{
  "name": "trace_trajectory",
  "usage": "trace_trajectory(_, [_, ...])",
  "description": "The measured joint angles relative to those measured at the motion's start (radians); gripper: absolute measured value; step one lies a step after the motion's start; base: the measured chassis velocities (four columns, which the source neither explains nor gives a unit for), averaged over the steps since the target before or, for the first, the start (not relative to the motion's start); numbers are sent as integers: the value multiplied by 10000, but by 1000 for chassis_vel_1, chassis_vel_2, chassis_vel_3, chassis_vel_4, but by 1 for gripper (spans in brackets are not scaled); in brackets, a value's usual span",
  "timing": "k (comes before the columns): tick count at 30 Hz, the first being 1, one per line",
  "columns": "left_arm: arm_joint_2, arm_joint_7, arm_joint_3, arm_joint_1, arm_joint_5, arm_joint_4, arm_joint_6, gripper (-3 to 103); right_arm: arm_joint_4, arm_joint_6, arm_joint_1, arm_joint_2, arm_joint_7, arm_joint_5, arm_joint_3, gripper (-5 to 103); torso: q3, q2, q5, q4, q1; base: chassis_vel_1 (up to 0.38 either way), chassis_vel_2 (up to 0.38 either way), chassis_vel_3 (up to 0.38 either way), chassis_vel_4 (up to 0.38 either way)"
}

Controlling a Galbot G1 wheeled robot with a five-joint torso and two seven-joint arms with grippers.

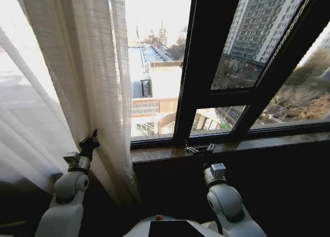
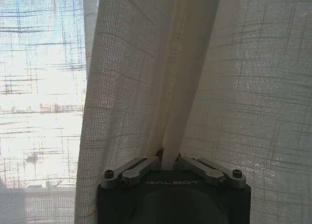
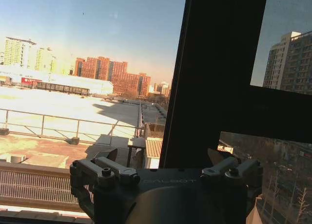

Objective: Open the curtains by pulling them apart, changing their state from closed to fully open.

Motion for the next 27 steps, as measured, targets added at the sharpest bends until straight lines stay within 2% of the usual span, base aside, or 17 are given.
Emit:
trace_trajectory(13, [-65, 0, -93, 173, 14, -128, -98, 0, -86, 168, 35, 134, -62, -8, -149, 100, -1, 0, -1, 5, 0, 343, 314, -339, -334])
trace_trajectory(18, [-128, -23, -115, 226, 15, -166, -99, 0, -104, 188, -5, 134, -72, -29, -159, 100, -1, 1, -6, 5, 0, 100, 104, -126, -137])
trace_trajectory(20, [-187, -17, -174, 292, 16, -237, -99, 0, -100, 190, -27, 111, -73, -41, -145, 100, 0, 0, 9, -1, -3, 10, 8, -13, -30])
trace_trajectory(23, [-190, -15, -293, 305, 5, -237, -99, 0, -96, 190, -31, 96, -72, -43, -130, 100, 0, -1, 7, -1, -2, -58, -45, 42, 62])
trace_trajectory(27, [-168, -340, -696, 266, 3, -110, -94, 0, -111, 190, -17, 81, -89, -44, -129, 100, 0, 0, 4, 0, -2, -14, -11, 16, 13])
